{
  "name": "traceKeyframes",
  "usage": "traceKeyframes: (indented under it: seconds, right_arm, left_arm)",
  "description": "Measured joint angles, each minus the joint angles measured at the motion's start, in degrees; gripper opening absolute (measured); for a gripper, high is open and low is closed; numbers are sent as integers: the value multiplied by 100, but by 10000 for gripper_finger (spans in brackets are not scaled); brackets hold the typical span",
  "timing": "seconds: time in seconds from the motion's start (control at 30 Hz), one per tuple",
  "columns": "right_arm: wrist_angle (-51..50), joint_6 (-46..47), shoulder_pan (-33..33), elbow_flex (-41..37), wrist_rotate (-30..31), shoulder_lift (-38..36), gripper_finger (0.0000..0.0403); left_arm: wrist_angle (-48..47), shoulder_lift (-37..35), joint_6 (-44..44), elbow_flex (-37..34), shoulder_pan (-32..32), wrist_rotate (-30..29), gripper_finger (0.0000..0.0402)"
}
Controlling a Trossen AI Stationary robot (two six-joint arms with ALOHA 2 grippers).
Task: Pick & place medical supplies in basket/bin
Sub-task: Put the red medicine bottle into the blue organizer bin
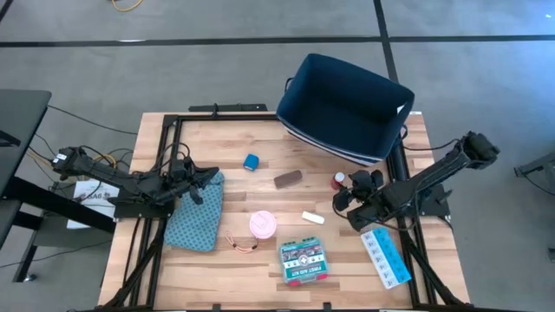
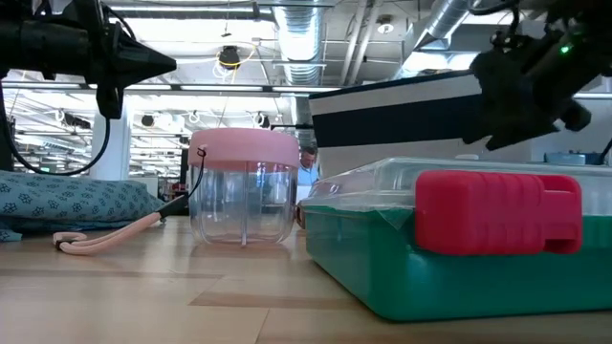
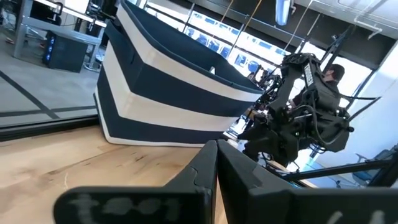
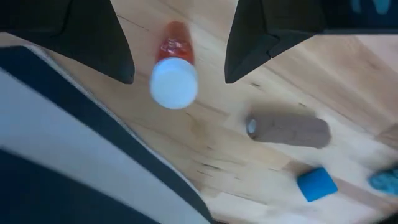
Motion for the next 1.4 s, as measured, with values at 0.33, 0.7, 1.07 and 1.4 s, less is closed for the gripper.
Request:
traceKeyframes:
  seconds: [0.33, 0.7, 1.07, 1.4]
  right_arm:
    - [1015, -1078, -757, -509, -245, -73, 244]
    - [1823, -2013, -1374, -592, -965, -18, 222]
    - [2208, -2487, -1509, -536, -1602, -140, 108]
    - [3614, -5596, -758, 816, -1489, -801, 108]
  left_arm:
    - [9, 1, 0, 1, 0, -14, 0]
    - [11, -1, 198, 1, 7, -90, 0]
    - [10, 0, 398, 1, 7, -130, 0]
    - [38, 0, 380, 0, 7, -129, 0]
